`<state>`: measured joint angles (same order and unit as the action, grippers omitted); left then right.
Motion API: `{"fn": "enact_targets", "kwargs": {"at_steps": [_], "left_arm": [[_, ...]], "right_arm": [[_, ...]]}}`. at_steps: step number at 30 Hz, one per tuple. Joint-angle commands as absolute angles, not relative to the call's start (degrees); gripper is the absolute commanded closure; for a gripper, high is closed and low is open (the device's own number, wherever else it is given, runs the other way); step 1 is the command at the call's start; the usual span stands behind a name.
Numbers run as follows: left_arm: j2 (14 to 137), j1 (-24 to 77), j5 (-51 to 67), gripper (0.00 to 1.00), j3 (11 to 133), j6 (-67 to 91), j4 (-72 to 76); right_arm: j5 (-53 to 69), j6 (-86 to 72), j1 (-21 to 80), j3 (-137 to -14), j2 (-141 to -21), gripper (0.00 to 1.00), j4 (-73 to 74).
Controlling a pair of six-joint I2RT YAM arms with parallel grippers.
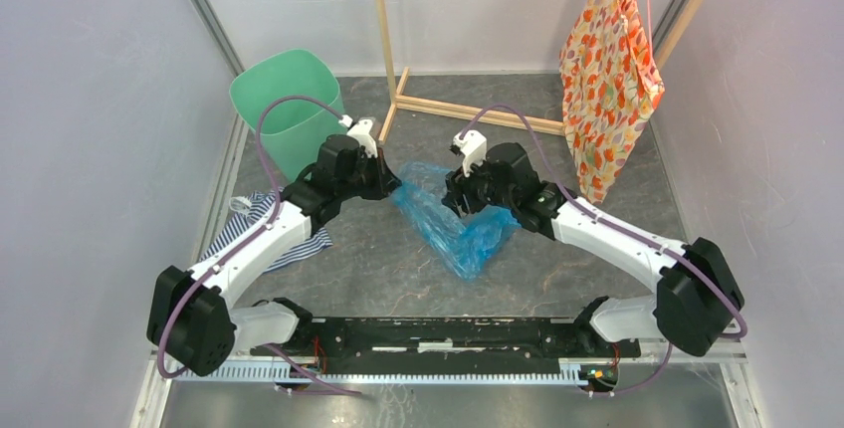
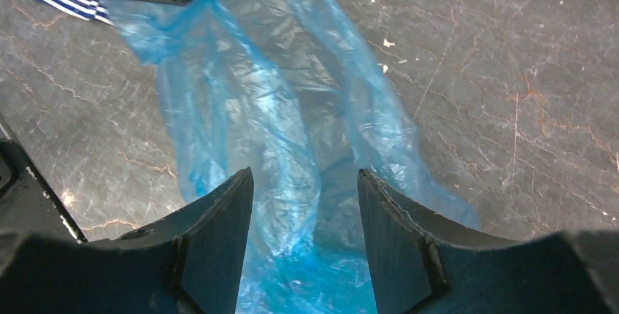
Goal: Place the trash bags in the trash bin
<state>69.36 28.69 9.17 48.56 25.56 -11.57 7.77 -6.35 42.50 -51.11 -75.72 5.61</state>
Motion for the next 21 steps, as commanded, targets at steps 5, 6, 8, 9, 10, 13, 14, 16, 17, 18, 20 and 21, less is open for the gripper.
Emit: {"fn": "enact_targets", "kwargs": {"at_steps": [5, 6, 8, 9, 10, 13, 14, 16, 17, 18, 20, 21], "left_arm": [[67.91, 29.25, 13.02, 0.98, 51.07, 21.34, -8.01], [68.08, 29.40, 13.21, 0.98, 51.37, 21.16, -8.00], [68.27, 29.52, 13.41, 0.98, 51.86, 20.77, -8.00], [68.37, 29.60, 13.46, 0.98, 52.08, 20.64, -8.00], [68.44, 29.68, 13.60, 0.98, 52.26, 20.51, -7.79], [68.70, 29.84, 13.66, 0.98, 52.99, 20.20, -7.65], [68.80, 29.90, 13.67, 0.98, 53.18, 20.15, -7.67], [69.07, 29.97, 13.89, 0.98, 53.68, 19.97, -7.58], [69.20, 30.04, 13.95, 0.98, 53.84, 19.89, -7.48], [69.44, 30.09, 13.96, 0.98, 54.10, 19.74, -7.47], [69.68, 30.19, 14.38, 0.98, 54.71, 19.35, -7.53], [69.70, 30.29, 14.66, 0.98, 54.96, 19.05, -7.43]], "right_arm": [[18.50, -7.46, 39.57, -48.74, -79.26, 0.39, -1.58], [18.95, -7.54, 39.57, -48.63, -79.28, 0.39, -1.85], [18.71, -7.95, 39.56, -48.18, -79.43, 0.39, -2.53], [18.35, -7.96, 39.58, -48.16, -79.58, 0.38, -2.53], [18.21, -7.95, 39.57, -48.19, -80.06, 0.37, -2.55], [17.33, -8.25, 39.50, -48.98, -80.08, 0.36, -1.41], [16.39, -8.49, 39.48, -49.04, -79.74, 0.35, -1.41], [16.00, -8.47, 39.47, -49.29, -78.87, 0.34, -1.26], [16.90, -8.41, 39.53, -49.97, -78.70, 0.35, -0.40], [17.59, -8.63, 39.51, -50.43, -78.33, 0.35, -0.18], [18.38, -9.44, 39.56, -50.04, -77.18, 0.33, -0.76], [18.16, -9.55, 39.54, -49.85, -76.96, 0.33, -1.10]]}}
